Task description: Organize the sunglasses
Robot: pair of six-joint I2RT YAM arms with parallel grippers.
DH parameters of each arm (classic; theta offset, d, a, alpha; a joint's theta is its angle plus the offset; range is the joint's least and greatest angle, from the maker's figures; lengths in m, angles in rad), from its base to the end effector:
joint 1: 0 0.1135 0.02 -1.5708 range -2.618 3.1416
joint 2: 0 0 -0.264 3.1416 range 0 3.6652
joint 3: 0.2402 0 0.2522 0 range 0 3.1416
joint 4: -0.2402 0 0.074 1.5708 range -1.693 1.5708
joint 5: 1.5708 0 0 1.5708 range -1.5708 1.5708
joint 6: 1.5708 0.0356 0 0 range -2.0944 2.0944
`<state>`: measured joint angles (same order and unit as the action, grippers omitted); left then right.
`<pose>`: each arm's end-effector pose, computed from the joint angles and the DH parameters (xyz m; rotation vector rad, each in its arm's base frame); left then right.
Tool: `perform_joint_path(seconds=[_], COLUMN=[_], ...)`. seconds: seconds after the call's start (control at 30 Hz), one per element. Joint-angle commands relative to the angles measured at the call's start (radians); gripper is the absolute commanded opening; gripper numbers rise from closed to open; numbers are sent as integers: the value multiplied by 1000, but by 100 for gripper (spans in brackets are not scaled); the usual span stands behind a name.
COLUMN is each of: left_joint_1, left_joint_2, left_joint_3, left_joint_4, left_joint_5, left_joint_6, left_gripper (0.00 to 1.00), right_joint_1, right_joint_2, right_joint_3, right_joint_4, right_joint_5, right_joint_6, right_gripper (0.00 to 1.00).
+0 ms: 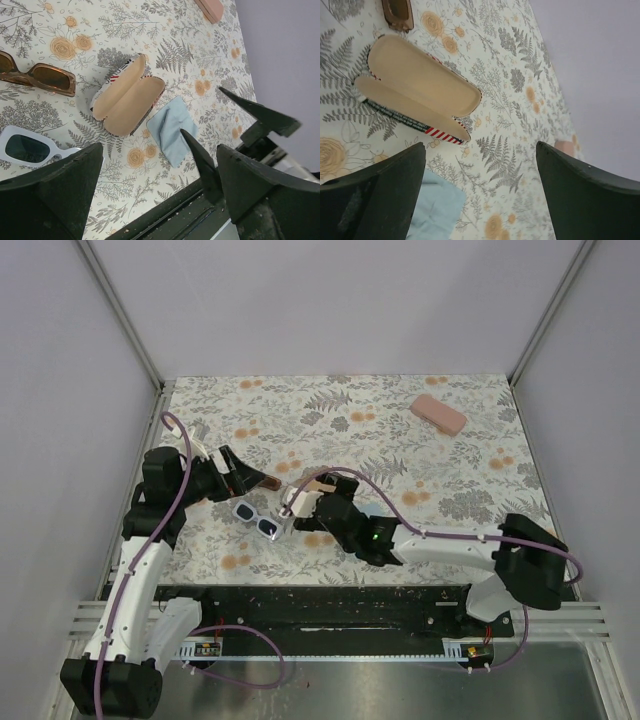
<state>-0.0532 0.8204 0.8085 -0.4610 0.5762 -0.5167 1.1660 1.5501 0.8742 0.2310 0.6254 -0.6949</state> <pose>0.1768 -0.0288 0.3164 -0.1096 2.0883 -0.9390 0.1515 0.3007 0.2267 -1.2927 1.4469 -0.3177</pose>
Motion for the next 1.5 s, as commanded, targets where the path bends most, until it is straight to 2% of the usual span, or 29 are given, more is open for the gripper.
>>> perform_joint_path(seconds=[0.0,0.07,0.13,0.23,0.3,0.37,0.43,0.53,0.73,0.87,1.0,1.33,1.47], left_joint_1=[7,7,7,7,7,6,6,4,-2,-5,-5,-5,-4], left_joint_2=[5,8,10,17,25,52,91,157,209,217,212,207,217], left_joint_3=[1,-2,-5,-3,-6,-11,-14,-20,-55,-54,-55,-66,-63], left_joint_4=[56,64,68,74,81,90,90,93,205,223,232,206,203], left_joint_5=[31,34,37,45,56,80,115,155,231,217,209,188,183], left_joint_6=[-9,-12,-17,-22,-25,-25,-17,-11,-81,-92,-100,-65,-55], left_gripper=[99,99,99,99,99,99,99,99,98,98,98,98,98], right_joint_1=[4,-12,-49,-152,-237,-291,-322,-339,-431,-473,-471,-471,-470], right_joint_2=[-132,-159,-177,-200,-225,-255,-287,-326,-349,-243,-136,53,128], right_joint_3=[26,43,104,196,207,189,174,160,114,92,72,106,129], right_joint_4=[-193,-218,-352,-565,-624,-625,-621,-611,-625,-639,-506,-378,-340], right_joint_5=[8,101,140,58,-45,-114,-118,-121,-306,-391,-499,-540,-562], right_joint_6=[334,478,680,1056,1281,1374,1413,1368,1452,1731,1850,1983,1993], right_gripper=[99,99,100,99,99,99,99,99,99,99,99,96,90])
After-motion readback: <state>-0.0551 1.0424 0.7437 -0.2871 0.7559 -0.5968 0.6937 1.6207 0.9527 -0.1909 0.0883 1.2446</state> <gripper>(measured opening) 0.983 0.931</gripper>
